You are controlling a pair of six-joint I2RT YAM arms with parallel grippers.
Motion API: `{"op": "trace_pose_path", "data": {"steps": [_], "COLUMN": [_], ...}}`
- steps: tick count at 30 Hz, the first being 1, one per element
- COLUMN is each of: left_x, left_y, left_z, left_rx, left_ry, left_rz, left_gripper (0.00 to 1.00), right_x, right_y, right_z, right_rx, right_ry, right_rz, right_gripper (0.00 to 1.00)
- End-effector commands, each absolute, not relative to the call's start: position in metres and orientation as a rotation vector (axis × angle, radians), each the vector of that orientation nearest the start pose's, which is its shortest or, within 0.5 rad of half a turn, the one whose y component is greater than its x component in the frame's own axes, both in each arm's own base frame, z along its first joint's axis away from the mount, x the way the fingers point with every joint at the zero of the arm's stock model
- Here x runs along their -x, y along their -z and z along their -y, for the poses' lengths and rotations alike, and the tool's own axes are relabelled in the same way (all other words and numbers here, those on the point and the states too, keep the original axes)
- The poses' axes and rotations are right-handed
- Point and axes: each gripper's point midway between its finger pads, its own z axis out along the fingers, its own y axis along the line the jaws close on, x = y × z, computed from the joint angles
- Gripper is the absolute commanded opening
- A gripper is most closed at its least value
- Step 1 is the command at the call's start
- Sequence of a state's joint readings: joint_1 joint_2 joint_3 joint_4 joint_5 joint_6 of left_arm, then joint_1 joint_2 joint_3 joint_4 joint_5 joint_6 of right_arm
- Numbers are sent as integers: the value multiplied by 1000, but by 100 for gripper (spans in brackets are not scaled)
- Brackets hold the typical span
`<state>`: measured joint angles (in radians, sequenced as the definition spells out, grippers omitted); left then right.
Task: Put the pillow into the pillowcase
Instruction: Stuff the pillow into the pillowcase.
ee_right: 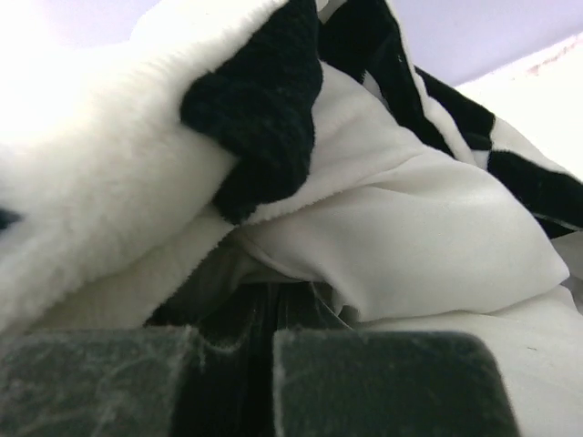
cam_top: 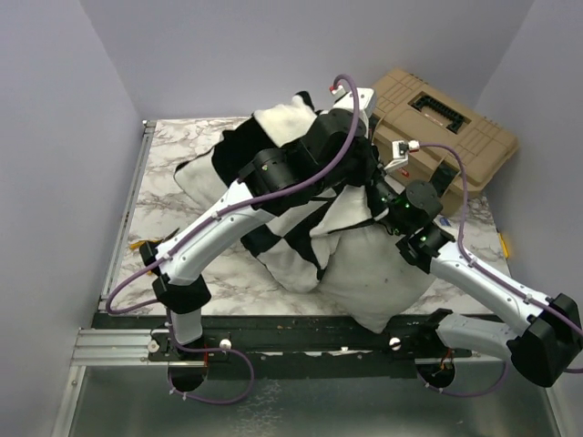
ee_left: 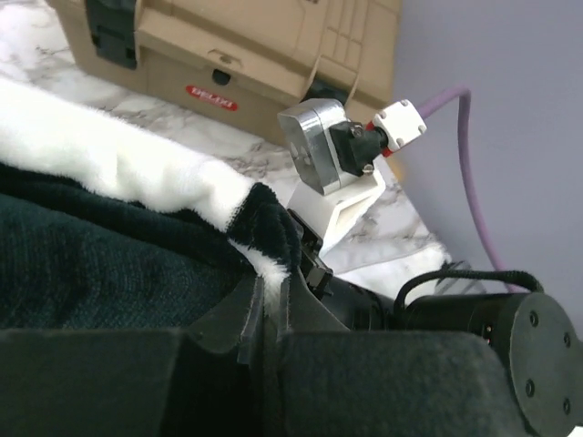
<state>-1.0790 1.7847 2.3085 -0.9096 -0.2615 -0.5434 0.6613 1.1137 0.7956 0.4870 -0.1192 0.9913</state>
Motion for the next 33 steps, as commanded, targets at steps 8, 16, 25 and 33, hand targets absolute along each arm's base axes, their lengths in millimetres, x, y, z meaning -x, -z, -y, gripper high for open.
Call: {"op": "trace_pose_path", "data": {"steps": [8, 16, 25, 33], "left_x": [-125, -124, -153, -191], "left_y": [-479, -419, -357, -344], "left_z": [511, 471, 388, 353], "left_rx": [-527, -431, -154, -14], "left_ry": [1447, 1295, 1182, 1195], "left_rz": [-1838, -1982, -1983, -1869], "left_gripper": [0, 0, 0, 0], "right_x": [-305, -325, -355, -336], "right_y": [-383, -375, -385, -339], "right_z": [-266, -254, -259, -290], "right_rx": [-460, -593, -480, -136], "right_ry": [-1486, -1503, -1449, -1271], "right_rz": [-1336, -1275, -1347, -1745], "right_gripper": [0, 0, 0, 46]}}
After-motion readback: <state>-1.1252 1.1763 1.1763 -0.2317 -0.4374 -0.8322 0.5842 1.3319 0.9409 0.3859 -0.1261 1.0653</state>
